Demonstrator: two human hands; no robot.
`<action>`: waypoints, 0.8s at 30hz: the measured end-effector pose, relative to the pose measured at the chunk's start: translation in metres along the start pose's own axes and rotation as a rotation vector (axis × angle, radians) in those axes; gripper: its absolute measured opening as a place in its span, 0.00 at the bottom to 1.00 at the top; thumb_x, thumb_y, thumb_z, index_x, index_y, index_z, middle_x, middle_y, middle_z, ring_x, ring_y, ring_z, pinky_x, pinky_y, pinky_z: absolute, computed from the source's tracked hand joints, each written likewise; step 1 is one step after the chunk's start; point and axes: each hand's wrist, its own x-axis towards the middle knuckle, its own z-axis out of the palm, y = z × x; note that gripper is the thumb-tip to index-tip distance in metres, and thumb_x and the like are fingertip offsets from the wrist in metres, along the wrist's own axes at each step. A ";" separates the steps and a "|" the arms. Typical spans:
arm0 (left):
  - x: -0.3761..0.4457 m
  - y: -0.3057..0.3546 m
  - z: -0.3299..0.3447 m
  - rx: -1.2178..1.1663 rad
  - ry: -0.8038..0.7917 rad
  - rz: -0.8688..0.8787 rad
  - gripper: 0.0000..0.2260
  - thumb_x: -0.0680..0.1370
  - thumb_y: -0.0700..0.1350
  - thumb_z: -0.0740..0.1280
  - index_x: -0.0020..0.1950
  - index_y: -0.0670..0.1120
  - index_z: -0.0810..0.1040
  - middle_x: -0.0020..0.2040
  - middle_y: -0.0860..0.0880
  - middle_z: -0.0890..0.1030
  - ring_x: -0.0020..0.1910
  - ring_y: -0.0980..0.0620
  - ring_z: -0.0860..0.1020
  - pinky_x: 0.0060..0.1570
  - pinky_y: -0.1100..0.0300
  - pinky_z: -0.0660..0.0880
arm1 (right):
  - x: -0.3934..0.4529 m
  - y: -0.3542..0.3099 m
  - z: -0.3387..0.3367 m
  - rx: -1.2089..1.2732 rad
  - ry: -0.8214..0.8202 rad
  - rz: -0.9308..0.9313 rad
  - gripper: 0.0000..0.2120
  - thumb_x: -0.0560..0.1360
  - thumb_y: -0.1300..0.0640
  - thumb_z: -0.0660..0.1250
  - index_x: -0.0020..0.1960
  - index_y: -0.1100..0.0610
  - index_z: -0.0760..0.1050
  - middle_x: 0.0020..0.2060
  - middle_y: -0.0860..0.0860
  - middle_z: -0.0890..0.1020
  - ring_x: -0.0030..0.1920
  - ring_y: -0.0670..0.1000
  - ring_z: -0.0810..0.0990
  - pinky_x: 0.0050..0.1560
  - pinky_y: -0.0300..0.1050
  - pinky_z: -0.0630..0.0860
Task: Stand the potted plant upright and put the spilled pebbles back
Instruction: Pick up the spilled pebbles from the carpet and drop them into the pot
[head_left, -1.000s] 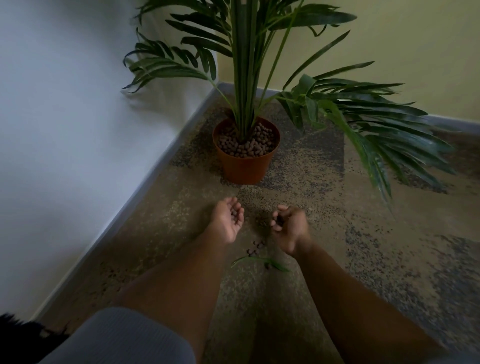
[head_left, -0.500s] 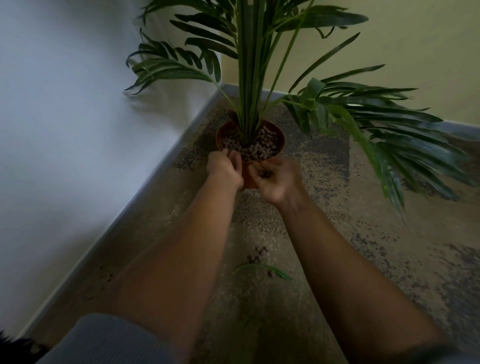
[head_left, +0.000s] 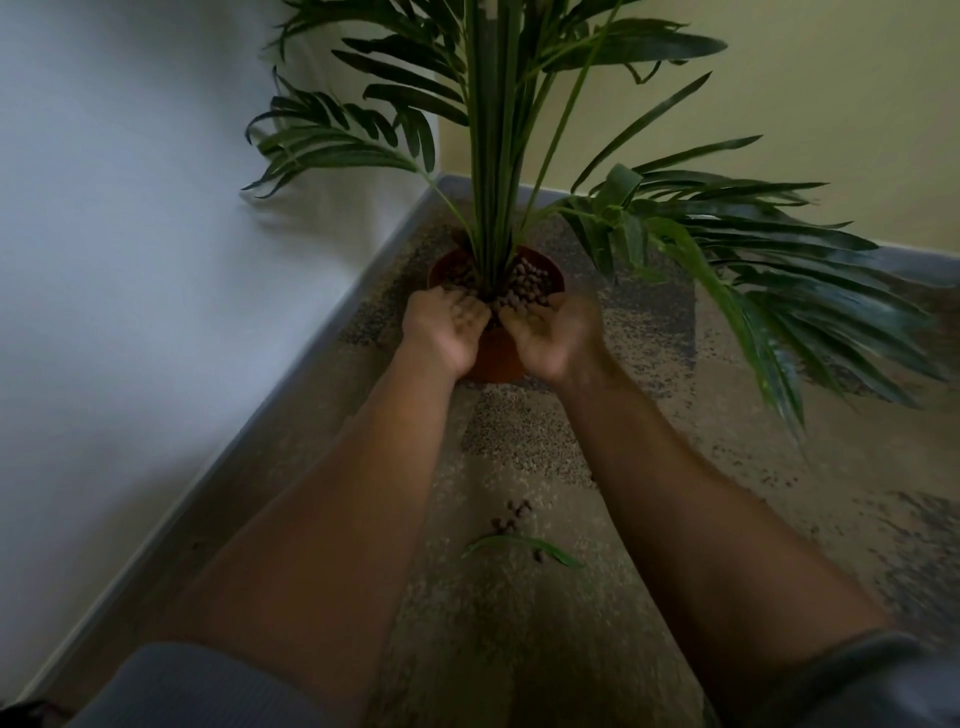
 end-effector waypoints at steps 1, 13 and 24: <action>-0.003 -0.004 -0.004 0.027 0.004 0.029 0.21 0.85 0.44 0.50 0.76 0.35 0.62 0.73 0.37 0.68 0.73 0.43 0.67 0.72 0.51 0.65 | -0.001 0.001 -0.005 -0.009 0.003 0.008 0.23 0.83 0.55 0.51 0.73 0.68 0.61 0.69 0.64 0.69 0.69 0.62 0.70 0.72 0.55 0.68; -0.027 -0.062 -0.071 0.880 0.085 -0.205 0.11 0.83 0.49 0.59 0.63 0.50 0.76 0.53 0.53 0.81 0.47 0.58 0.78 0.42 0.65 0.72 | -0.011 0.016 -0.094 -0.499 0.290 0.105 0.10 0.79 0.62 0.55 0.54 0.63 0.73 0.52 0.59 0.81 0.53 0.56 0.81 0.48 0.46 0.81; -0.032 -0.110 -0.126 1.721 0.011 -0.211 0.17 0.73 0.52 0.73 0.60 0.50 0.78 0.63 0.48 0.78 0.56 0.49 0.76 0.58 0.54 0.74 | -0.039 0.024 -0.164 -1.475 0.519 0.068 0.10 0.77 0.51 0.65 0.52 0.58 0.75 0.47 0.56 0.79 0.48 0.54 0.79 0.45 0.48 0.77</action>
